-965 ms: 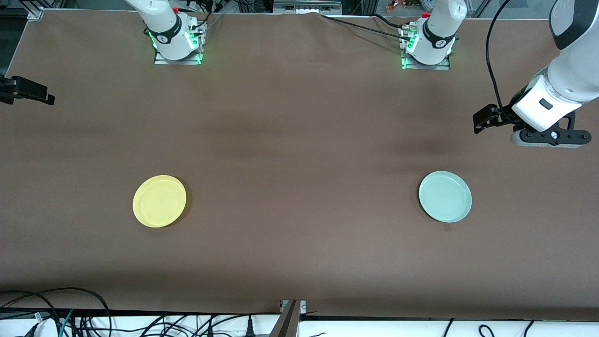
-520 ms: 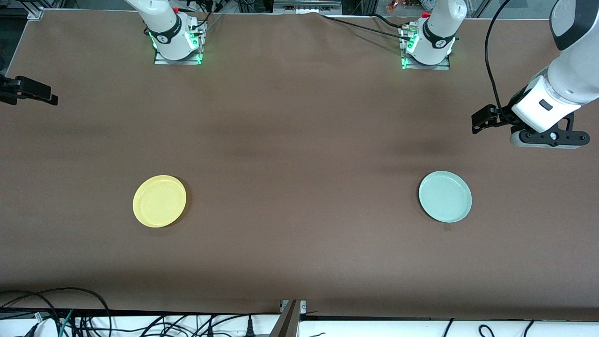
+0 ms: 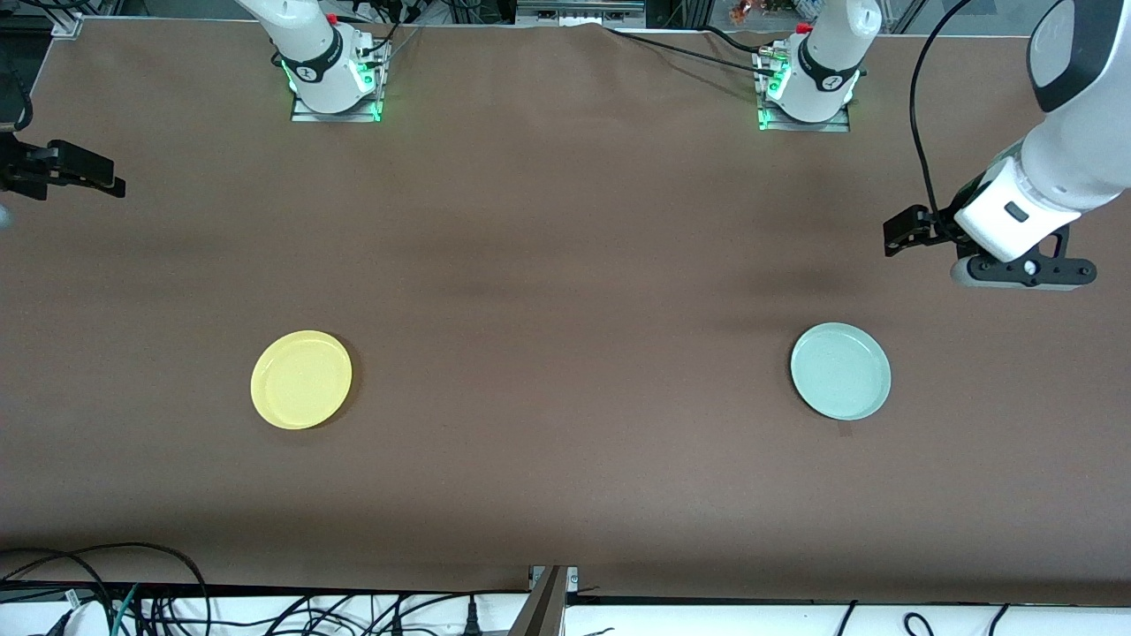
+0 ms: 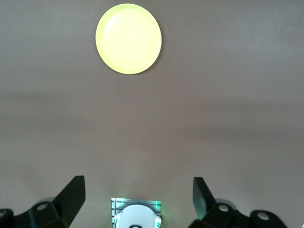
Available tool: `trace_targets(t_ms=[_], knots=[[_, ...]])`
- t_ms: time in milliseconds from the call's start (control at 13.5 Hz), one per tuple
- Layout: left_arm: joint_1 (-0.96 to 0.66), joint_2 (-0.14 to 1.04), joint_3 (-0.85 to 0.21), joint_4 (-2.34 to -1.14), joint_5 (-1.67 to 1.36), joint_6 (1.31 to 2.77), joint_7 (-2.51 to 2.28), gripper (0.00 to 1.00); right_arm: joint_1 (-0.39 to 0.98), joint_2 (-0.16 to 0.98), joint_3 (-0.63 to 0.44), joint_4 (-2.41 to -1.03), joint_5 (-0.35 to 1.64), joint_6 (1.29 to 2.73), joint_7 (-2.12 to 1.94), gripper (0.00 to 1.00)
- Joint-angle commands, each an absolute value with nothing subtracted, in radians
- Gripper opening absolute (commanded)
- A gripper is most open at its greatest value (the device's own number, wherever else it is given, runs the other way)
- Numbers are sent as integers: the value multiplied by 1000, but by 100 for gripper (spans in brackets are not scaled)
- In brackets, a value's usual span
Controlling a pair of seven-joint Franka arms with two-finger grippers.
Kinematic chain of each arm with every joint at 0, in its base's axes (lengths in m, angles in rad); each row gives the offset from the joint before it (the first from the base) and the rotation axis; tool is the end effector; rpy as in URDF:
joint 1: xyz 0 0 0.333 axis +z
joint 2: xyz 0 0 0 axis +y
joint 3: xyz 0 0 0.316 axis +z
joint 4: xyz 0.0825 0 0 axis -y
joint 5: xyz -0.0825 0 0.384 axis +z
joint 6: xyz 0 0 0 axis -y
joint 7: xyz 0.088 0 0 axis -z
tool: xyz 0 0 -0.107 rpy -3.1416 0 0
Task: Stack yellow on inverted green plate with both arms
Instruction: 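Move the left gripper down to the edge of the green plate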
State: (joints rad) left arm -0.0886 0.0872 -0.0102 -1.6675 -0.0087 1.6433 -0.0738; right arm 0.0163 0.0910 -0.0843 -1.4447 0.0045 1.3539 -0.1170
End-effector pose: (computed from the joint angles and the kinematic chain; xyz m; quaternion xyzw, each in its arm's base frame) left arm 0.5750 -0.0577 0.5354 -0.9984 0.0119 0.0559 0.0001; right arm 0.5578 -0.0351 0.6151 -0.9956 -0.0245 0.0904 0.0068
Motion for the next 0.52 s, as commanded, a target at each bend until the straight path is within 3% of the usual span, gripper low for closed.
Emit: trace_targets(t_ms=[0, 446], knots=[[-62, 150, 1, -1614, -26, 1615, -7, 100, 18, 77, -77, -1447, -2, 1350, -104, 100], [8, 333, 3, -1608, -18, 1712, 167, 100, 20, 92, -80, -1442, 2, 1345, -107, 100]])
